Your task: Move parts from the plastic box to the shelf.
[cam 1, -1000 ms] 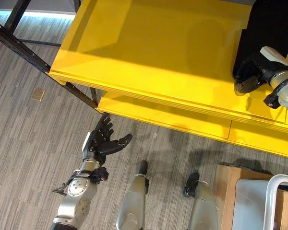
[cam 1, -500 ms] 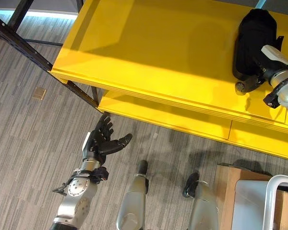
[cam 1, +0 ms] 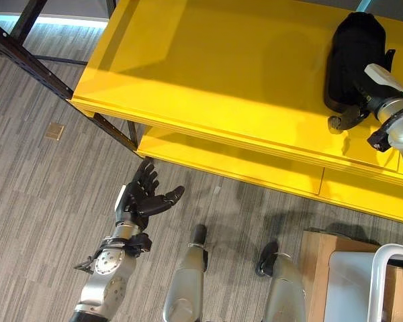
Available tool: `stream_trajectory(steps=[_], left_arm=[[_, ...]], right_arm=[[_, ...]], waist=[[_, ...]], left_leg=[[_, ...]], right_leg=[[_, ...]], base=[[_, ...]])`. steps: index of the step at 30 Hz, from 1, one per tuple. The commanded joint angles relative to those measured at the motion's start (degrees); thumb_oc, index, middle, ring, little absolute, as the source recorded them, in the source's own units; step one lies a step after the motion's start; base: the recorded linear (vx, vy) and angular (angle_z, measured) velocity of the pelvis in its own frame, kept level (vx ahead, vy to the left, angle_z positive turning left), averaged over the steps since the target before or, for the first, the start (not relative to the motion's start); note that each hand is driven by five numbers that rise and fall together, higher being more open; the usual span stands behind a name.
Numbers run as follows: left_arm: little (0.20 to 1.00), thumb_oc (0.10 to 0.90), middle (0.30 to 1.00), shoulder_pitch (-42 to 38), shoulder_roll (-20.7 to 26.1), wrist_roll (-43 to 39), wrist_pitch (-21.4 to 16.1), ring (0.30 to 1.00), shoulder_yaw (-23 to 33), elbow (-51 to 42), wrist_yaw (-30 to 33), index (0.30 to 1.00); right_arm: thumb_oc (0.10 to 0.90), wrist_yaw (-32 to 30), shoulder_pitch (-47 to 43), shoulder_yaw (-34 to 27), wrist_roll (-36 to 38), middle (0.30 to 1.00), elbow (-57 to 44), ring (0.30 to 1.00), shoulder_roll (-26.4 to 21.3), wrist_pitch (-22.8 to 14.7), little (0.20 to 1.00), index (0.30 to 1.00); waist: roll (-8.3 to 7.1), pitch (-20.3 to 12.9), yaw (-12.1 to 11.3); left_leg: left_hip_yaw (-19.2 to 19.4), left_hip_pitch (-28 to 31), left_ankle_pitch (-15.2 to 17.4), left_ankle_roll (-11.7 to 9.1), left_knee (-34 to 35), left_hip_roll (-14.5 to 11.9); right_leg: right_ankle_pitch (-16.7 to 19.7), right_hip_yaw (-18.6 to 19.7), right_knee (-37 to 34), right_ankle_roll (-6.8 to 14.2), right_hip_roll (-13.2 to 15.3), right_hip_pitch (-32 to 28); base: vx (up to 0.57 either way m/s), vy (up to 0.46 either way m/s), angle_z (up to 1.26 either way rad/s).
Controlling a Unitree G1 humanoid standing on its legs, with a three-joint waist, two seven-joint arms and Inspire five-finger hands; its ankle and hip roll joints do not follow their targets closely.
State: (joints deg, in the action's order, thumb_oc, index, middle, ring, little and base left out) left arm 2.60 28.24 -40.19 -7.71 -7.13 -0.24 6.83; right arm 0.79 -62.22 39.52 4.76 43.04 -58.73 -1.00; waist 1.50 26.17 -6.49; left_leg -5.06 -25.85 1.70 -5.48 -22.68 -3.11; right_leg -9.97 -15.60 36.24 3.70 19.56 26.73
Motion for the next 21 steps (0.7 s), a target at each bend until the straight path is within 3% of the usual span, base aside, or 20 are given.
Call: stream_trajectory(steps=[1, 13, 21], left_arm=[[1.0, 0.9, 1.0, -1.38, 1.8, -0.28, -5.98, 1.0, 1.32, -6.27, -0.42, 1.0], [1.0, 0.9, 1.0, -1.64, 1.11, 0.17, -5.53, 1.0, 1.61, -5.92, 0.43, 1.0], [1.0, 0.9, 1.0, -1.47, 1.11, 0.32, -5.07, 1.0, 1.77, -6.35, 1.04, 1.0]], right_arm=[[0.9, -0.35, -0.5, -1.96, 2.06, 1.0, -0.93, 1.0, 1.25, -0.86, 1.0, 1.0], [0.9, -1.93, 8.81, -12.16, 10.15, 1.0, -3.17, 1.0, 8.17, -0.14, 1.0, 1.0], [0.9, -3.39, 11.43, -15.51, 13.77, 1.0, -4.76, 1.0, 11.41, 0.31, 1.0, 1.0]], waist=[[-0.42, -0.45, -0.62], [-0.19, 0.08, -0.09], [-0.64, 0.39, 0.05]], left_leg=[[0.2, 1.29, 5.05, -1.04, -3.37, -3.93], [0.44, 0.87, 5.58, -0.67, -4.43, -3.71], [0.58, 0.68, 5.9, -0.46, -4.97, -3.58]], right_leg=[[-0.4, 3.19, -3.27, 2.23, -0.13, -3.85], [-0.17, 3.58, -3.16, 2.35, -0.08, -3.72], [-0.05, 3.7, -3.2, 2.3, -0.03, -3.68]], base=[[0.0, 0.0, 0.0], [0.0, 0.005, -0.02], [0.0, 0.007, -0.01]])
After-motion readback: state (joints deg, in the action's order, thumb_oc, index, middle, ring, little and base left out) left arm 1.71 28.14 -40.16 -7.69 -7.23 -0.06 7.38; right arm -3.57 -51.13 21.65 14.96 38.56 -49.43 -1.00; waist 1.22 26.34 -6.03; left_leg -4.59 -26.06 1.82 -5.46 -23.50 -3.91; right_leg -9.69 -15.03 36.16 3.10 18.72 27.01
